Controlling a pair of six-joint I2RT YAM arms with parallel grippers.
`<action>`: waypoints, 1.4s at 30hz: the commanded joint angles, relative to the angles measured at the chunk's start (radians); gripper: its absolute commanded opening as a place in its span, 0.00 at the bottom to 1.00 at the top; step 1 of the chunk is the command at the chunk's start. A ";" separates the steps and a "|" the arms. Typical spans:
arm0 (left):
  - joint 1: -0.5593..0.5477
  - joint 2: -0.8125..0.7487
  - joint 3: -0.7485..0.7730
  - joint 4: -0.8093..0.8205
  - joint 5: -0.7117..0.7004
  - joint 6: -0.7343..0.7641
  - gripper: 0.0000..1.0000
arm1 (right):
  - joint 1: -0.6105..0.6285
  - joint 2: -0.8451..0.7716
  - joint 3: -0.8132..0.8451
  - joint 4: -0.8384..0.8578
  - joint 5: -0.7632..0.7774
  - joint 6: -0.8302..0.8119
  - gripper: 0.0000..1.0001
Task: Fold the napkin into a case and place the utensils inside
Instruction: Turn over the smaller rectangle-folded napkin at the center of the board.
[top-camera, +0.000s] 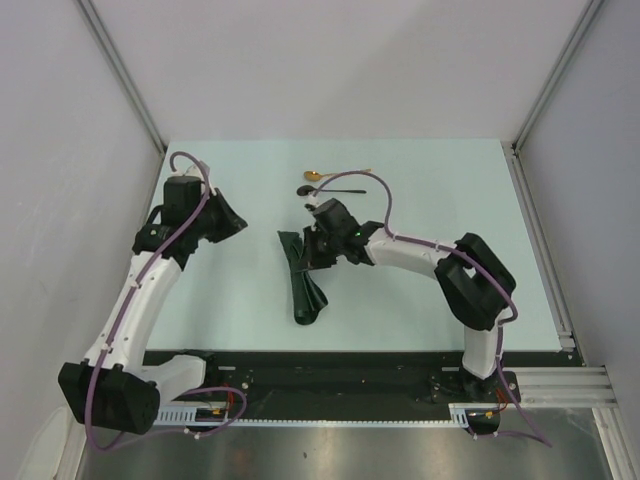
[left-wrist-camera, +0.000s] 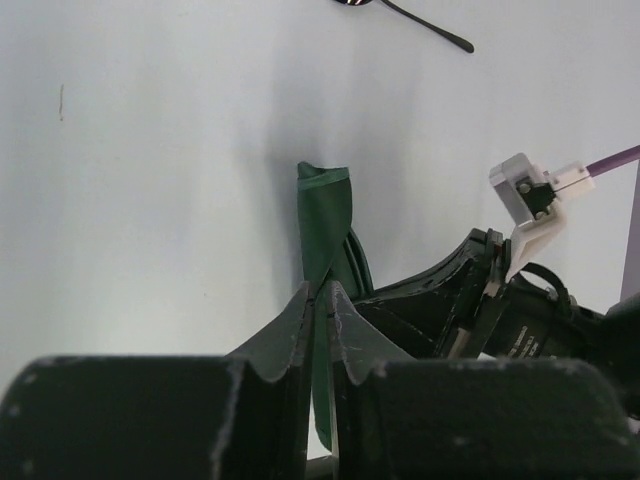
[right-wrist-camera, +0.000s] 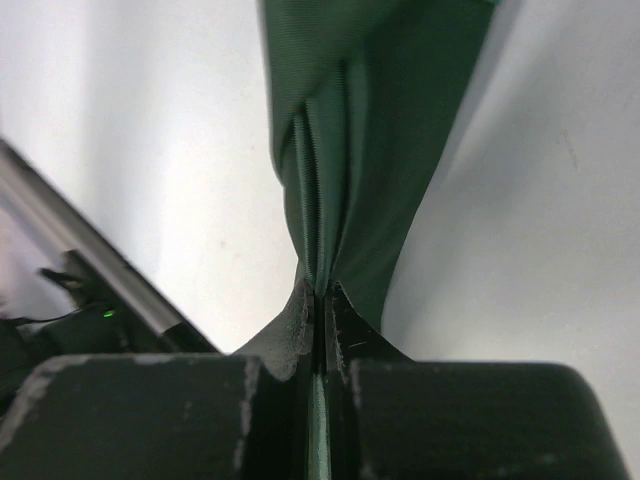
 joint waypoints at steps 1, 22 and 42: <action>0.008 0.012 -0.018 0.057 0.060 -0.020 0.13 | -0.057 -0.074 -0.177 0.388 -0.200 0.172 0.00; -0.162 0.226 -0.096 0.267 0.290 -0.043 0.18 | -0.351 -0.189 -0.715 0.767 -0.409 0.165 0.41; -0.290 0.619 -0.088 0.514 0.301 -0.243 0.08 | 0.001 -0.361 -0.607 0.417 -0.297 0.094 0.28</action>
